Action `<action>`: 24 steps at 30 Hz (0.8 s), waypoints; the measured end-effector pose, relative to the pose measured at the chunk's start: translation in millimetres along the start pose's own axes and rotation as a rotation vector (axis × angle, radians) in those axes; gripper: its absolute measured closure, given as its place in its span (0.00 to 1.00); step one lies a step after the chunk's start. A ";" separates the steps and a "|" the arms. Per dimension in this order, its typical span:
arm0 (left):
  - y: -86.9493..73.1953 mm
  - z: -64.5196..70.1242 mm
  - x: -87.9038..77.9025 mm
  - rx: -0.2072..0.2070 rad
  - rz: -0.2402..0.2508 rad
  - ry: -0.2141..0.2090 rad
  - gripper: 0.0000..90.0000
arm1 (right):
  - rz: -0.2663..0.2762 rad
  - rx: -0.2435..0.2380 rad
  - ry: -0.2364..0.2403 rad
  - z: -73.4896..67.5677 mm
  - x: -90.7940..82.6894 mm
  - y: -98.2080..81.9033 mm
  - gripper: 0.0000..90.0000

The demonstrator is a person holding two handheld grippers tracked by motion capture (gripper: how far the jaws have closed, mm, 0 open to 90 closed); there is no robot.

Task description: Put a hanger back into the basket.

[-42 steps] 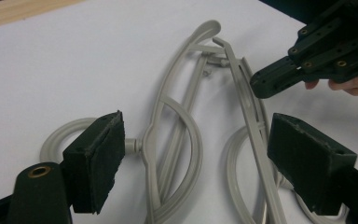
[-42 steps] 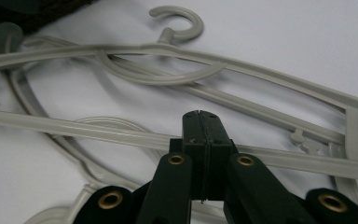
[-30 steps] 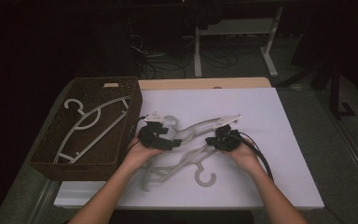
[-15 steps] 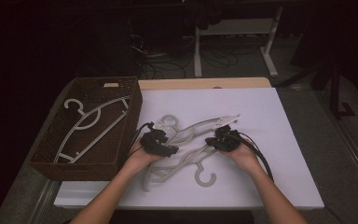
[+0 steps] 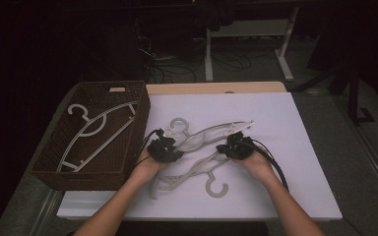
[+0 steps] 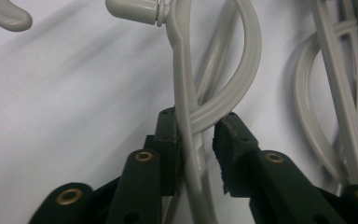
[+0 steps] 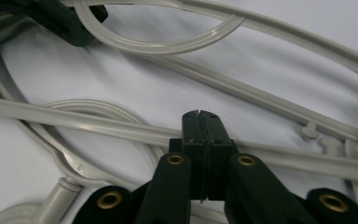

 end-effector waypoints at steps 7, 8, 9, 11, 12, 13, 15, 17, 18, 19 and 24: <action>12.2 -4.9 -13.7 -0.061 0.055 -0.002 0.90 | 0.079 0.035 0.039 -4.8 -22.6 10.9 0.64; 17.5 -3.9 -19.3 -0.068 0.058 0.001 0.90 | 0.083 0.045 0.048 -5.7 -26.6 11.4 0.58; 17.5 -3.9 -19.3 -0.068 0.058 0.001 0.90 | 0.083 0.045 0.048 -5.7 -26.6 11.4 0.58; 29.4 -2.1 -32.5 -0.079 0.076 0.001 0.91 | 0.100 0.056 0.043 -6.6 -40.5 11.1 0.47; 34.0 -2.0 -38.0 -0.079 0.086 -0.002 0.91 | 0.111 0.062 0.044 -7.3 -46.0 11.0 0.44; 34.0 -2.0 -38.0 -0.079 0.086 -0.002 0.91 | 0.123 0.067 0.045 -7.6 -51.6 11.0 0.43; 43.7 -3.1 -49.4 -0.080 0.111 -0.002 0.91 | 0.137 0.069 0.044 -7.6 -57.0 11.0 0.40; 53.4 -6.6 -61.6 -0.074 0.131 0.001 0.91 | 0.179 0.085 0.046 -6.1 -69.8 11.8 0.36; 58.3 -9.1 -68.2 -0.072 0.142 0.006 0.91 | 0.179 0.085 0.046 -6.1 -69.8 11.8 0.36; 67.2 -15.3 -82.5 -0.073 0.161 0.008 0.91 | 0.189 0.087 0.043 -4.3 -73.1 11.9 0.33; 80.3 -30.5 -112.3 -0.070 0.183 0.019 0.91 | 0.174 0.077 0.037 -1.0 -68.9 8.8 0.29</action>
Point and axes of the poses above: each handheld gripper's, and its own axes: x roughly forward along the jaws, y roughly out of its top, z roughly to its right, the point moved 8 cm from there along x, roughly forward along the jaws, and after that the axes turned 1 degree about -z, right-handed, at the moved point
